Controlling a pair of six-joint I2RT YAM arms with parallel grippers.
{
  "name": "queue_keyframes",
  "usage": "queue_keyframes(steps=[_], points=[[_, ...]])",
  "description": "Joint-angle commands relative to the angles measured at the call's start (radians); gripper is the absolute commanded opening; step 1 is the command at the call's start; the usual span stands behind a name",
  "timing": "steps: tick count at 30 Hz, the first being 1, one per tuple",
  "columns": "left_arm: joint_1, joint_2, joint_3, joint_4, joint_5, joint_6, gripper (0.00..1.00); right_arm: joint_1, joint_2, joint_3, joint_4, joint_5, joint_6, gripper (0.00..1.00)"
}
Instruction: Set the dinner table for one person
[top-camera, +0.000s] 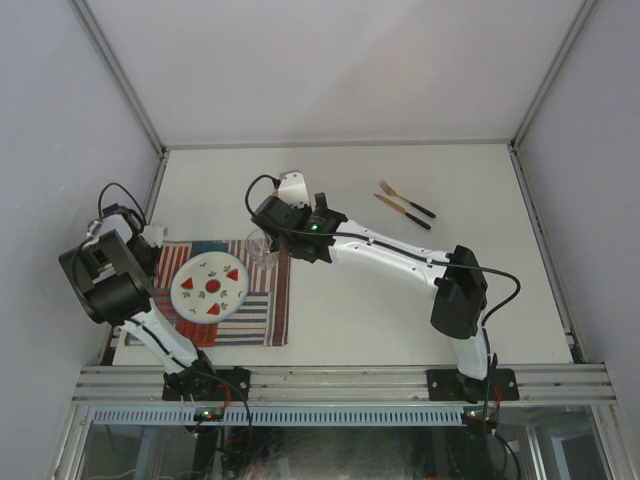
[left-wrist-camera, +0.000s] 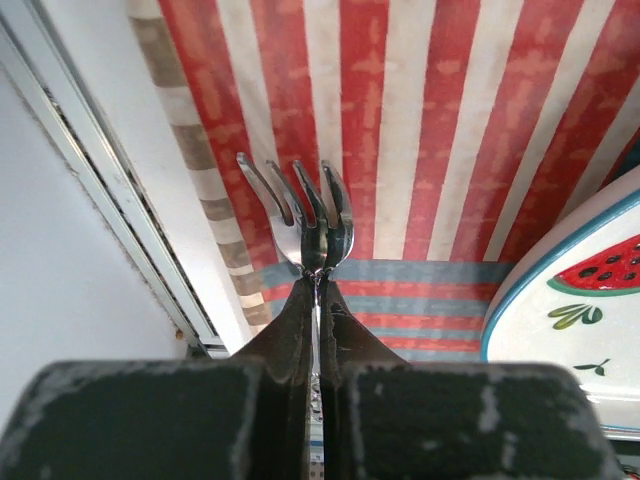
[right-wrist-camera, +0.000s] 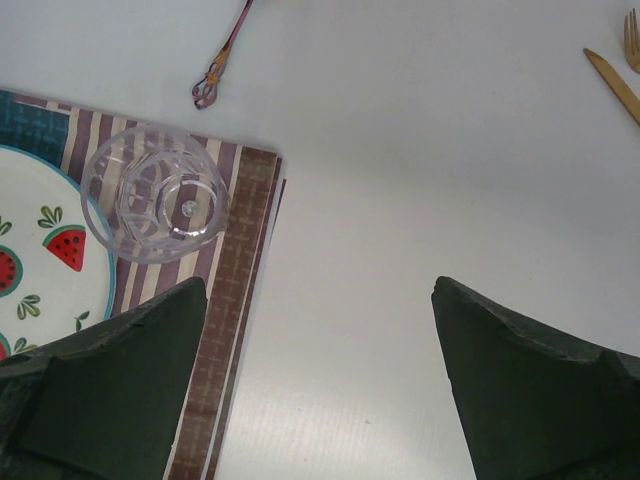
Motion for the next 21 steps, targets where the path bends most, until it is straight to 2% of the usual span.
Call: queue_keyframes(steps=[1,13,21], points=[[0.012,0.002,0.072,-0.015,0.030,0.017,0.00,0.006,-0.065,0.000,0.041,0.033,0.022,0.95],[0.011,-0.031,-0.021,0.013,0.030,0.003,0.00,0.000,-0.056,0.000,0.064,0.020,0.018,0.95],[0.012,-0.031,-0.023,0.023,0.031,-0.011,0.02,0.001,-0.060,-0.007,0.055,0.026,0.026,0.95]])
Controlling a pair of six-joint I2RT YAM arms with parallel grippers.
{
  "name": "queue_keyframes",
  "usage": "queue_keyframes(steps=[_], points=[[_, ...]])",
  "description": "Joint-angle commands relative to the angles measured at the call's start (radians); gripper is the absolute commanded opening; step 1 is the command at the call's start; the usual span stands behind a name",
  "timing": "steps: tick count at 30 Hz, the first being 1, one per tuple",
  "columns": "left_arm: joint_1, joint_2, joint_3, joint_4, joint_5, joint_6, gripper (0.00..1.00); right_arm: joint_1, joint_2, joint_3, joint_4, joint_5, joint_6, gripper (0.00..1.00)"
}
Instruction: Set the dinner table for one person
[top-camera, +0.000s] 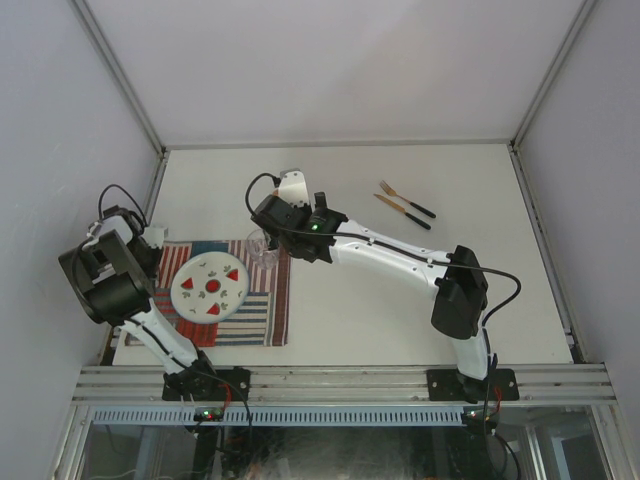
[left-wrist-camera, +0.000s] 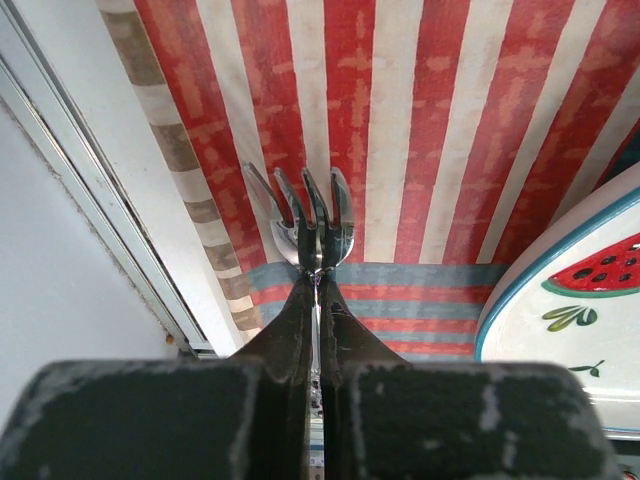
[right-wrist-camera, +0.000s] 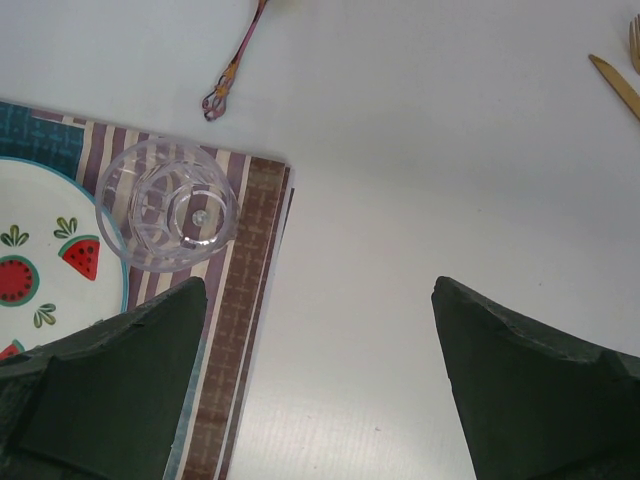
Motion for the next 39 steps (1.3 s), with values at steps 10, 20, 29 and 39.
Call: queue_keyframes(steps=[10,20,29,39], points=[[0.007,-0.107,-0.034,0.042,0.025,-0.028,0.73,0.005,-0.061,-0.001,0.032,0.055,0.030,0.98],[0.007,-0.199,-0.047,-0.013,0.087,-0.053,0.73,-0.014,-0.057,0.045,-0.052,0.173,0.113,1.00],[0.004,-0.366,-0.053,-0.062,0.183,-0.072,0.65,-0.168,0.045,0.172,0.003,-0.124,-0.134,0.94],[-0.026,-0.490,-0.079,-0.071,0.123,-0.112,0.57,-0.502,0.163,0.326,-0.060,-0.118,-0.240,1.00]])
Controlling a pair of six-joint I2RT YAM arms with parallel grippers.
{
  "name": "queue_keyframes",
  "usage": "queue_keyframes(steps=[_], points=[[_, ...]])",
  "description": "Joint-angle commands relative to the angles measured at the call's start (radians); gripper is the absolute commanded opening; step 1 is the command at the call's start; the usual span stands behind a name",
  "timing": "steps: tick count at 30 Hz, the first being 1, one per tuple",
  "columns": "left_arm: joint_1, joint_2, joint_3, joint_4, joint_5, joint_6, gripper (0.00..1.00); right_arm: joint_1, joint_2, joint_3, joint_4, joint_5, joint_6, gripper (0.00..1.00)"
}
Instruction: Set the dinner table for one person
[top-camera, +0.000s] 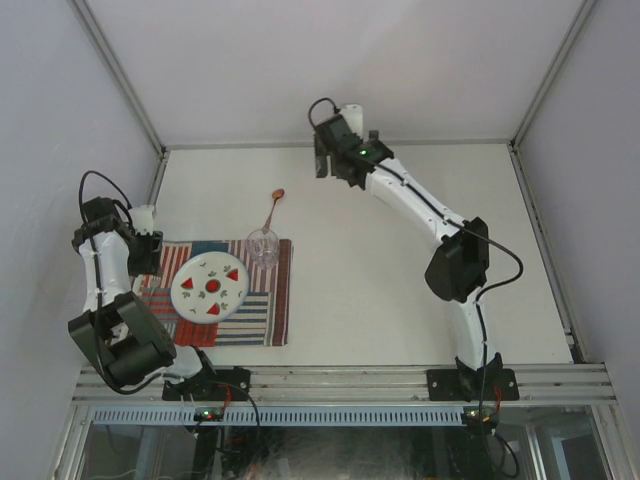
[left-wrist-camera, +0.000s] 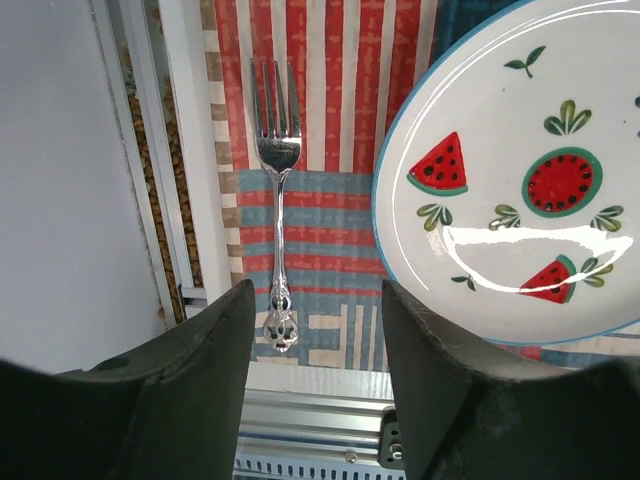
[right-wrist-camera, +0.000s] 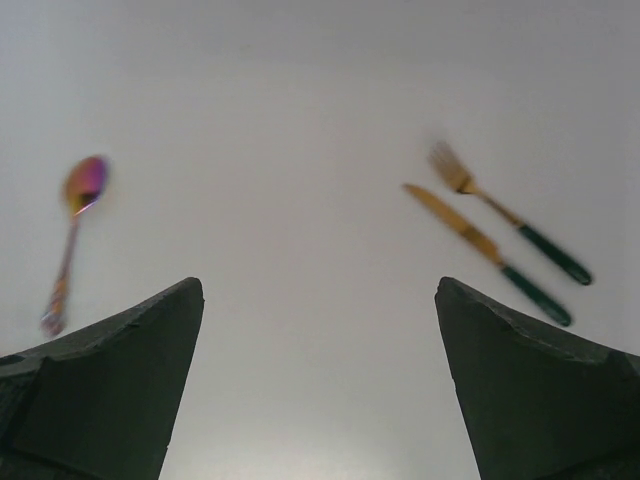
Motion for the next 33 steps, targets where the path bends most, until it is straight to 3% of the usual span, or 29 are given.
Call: queue_keyframes(steps=[1,4,6,10,14,18,24,29,33], points=[[-0.014,-0.053,-0.004,-0.010,-0.024,-0.047,0.57,-0.148,0.016,0.009,-0.002,0.026,-0.108,1.00],[-0.015,-0.053,0.030,-0.050,0.001,-0.095,0.56,-0.217,0.033,-0.027,0.057,0.040,-0.266,1.00],[-0.014,-0.057,0.053,-0.082,0.043,-0.118,0.56,-0.253,0.087,0.019,0.009,0.007,-0.352,1.00],[-0.015,-0.085,0.066,-0.095,0.062,-0.147,0.57,-0.334,0.162,0.078,-0.158,-0.022,-0.303,1.00],[-0.025,-0.143,0.030,-0.071,0.036,-0.129,0.57,-0.370,0.050,-0.123,-0.109,-0.144,-0.347,1.00],[-0.024,-0.190,-0.010,-0.053,0.006,-0.115,0.57,-0.373,0.015,-0.151,-0.212,-0.139,-0.437,1.00],[-0.025,-0.244,-0.057,-0.031,-0.003,-0.127,0.58,-0.419,-0.039,-0.249,-0.122,-0.252,-0.533,0.93],[-0.024,-0.236,-0.054,-0.042,-0.014,-0.139,0.58,-0.499,0.016,-0.261,-0.071,-0.402,-0.580,0.81],[-0.024,-0.245,-0.039,-0.057,-0.013,-0.149,0.58,-0.524,0.044,-0.278,-0.023,-0.478,-0.596,0.79]])
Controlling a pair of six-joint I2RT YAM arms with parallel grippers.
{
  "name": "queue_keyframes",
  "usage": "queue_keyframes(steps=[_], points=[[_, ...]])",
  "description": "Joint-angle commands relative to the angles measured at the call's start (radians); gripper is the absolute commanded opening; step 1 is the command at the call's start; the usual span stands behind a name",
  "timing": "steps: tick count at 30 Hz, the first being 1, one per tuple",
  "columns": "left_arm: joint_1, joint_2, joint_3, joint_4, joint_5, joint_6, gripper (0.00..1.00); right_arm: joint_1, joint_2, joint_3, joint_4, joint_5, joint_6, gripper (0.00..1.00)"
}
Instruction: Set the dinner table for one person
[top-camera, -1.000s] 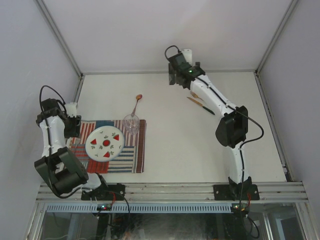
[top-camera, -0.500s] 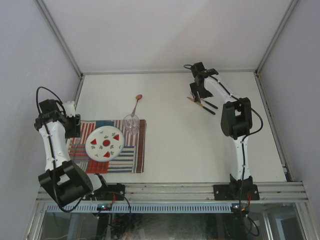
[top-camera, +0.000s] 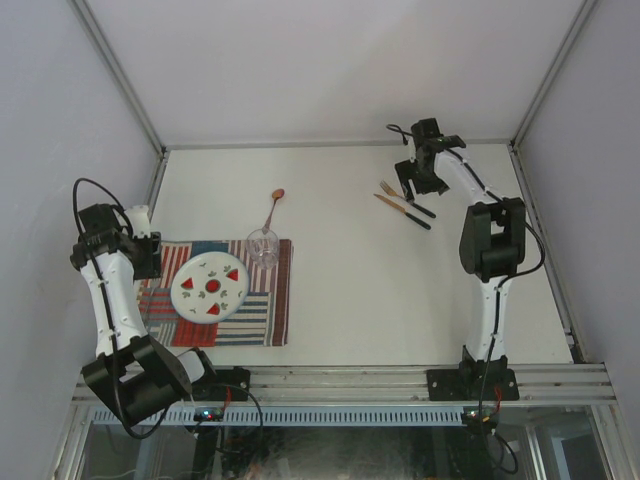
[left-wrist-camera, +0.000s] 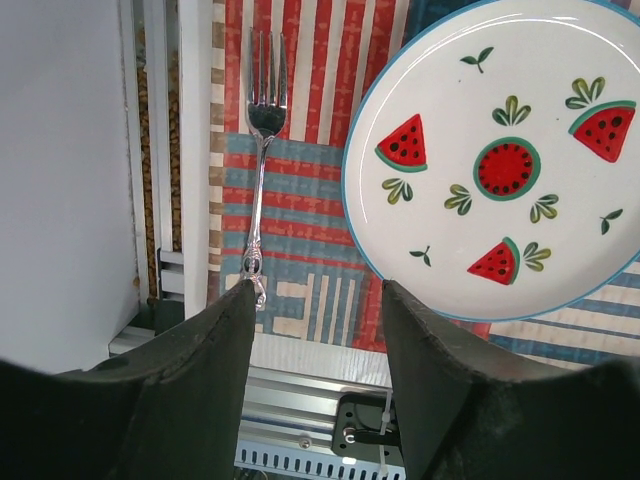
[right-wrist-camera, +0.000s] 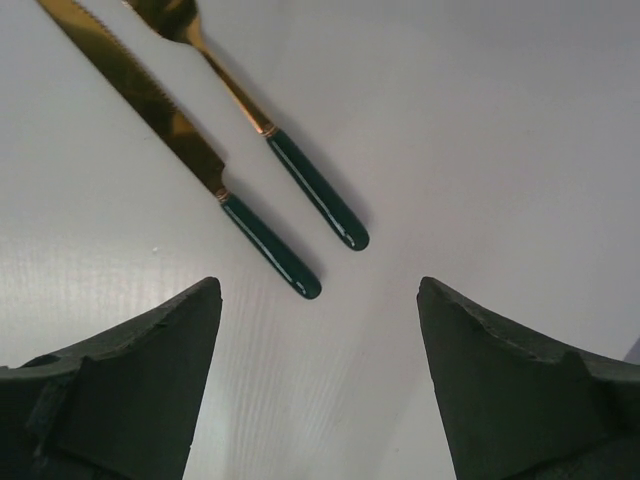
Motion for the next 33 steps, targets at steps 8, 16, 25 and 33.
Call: queue_keyframes(steps=[8,16,25,33], points=[[-0.005,-0.020,0.001,-0.008,-0.038,-0.039,0.58,-0.055,0.052,-0.038,0.075,-0.218,-0.033,0.78],[-0.005,-0.007,-0.007,0.005,-0.045,-0.080,0.58,-0.050,0.126,-0.015,0.080,-0.215,-0.032,0.77],[-0.006,-0.007,0.003,0.013,-0.087,-0.057,0.59,-0.038,0.096,0.035,0.046,-0.214,-0.019,0.76],[-0.006,0.055,0.059,0.002,-0.058,-0.115,0.59,-0.041,0.040,0.087,0.028,-0.201,-0.015,0.79]])
